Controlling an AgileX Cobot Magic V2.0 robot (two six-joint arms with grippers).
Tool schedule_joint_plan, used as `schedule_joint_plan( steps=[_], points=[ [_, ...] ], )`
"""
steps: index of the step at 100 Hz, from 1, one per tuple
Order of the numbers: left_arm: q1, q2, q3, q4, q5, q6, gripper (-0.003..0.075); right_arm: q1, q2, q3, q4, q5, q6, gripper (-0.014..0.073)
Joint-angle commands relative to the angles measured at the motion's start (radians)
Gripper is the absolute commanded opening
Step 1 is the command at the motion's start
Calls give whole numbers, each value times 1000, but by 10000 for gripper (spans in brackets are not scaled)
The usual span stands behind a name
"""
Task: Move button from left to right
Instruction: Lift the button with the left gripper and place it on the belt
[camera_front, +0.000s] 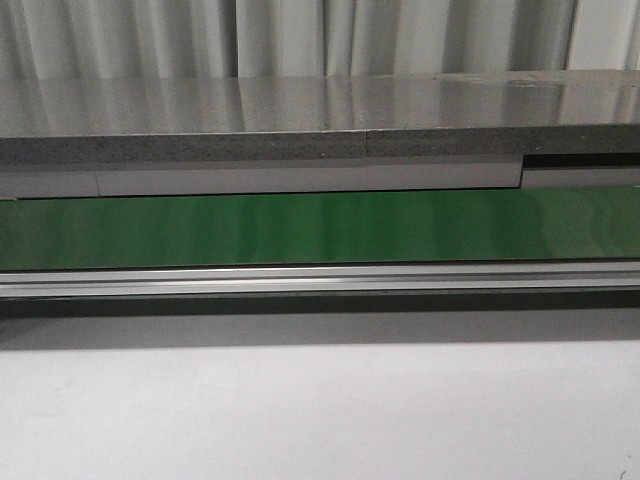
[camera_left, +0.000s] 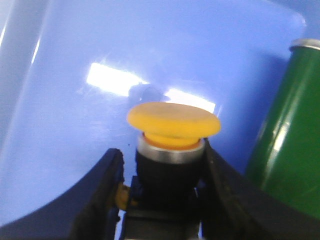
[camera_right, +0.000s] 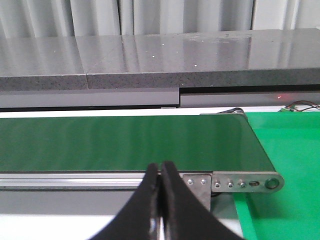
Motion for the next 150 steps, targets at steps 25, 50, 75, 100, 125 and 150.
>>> schedule_joint_plan(
  steps=[25,50,75,100,125,150],
  points=[
    [-168,-70,-34,-49,18,63,-20,1,-20,-15,-5,-87,-2,-68],
    [-239,-28,-34,-39,20,63,-20,1,-20,-15,-5,-87,-2,-68],
    [-244,-23,-34,-39,43,63,132,1,-20,-15,-5,-87,-2,-68],
    [-244,-23,-34,-39,77,63,571,1,-20,-15,-5,-87,-2,-68],
    [-244,-48,-34,-39,81,63,587,1,-20,-15,-5,-87,-2,-68],
    [-247,-140,-34,-89,46,72,587,1,-20,-15,-5,-87,-2,-68]
  ],
)
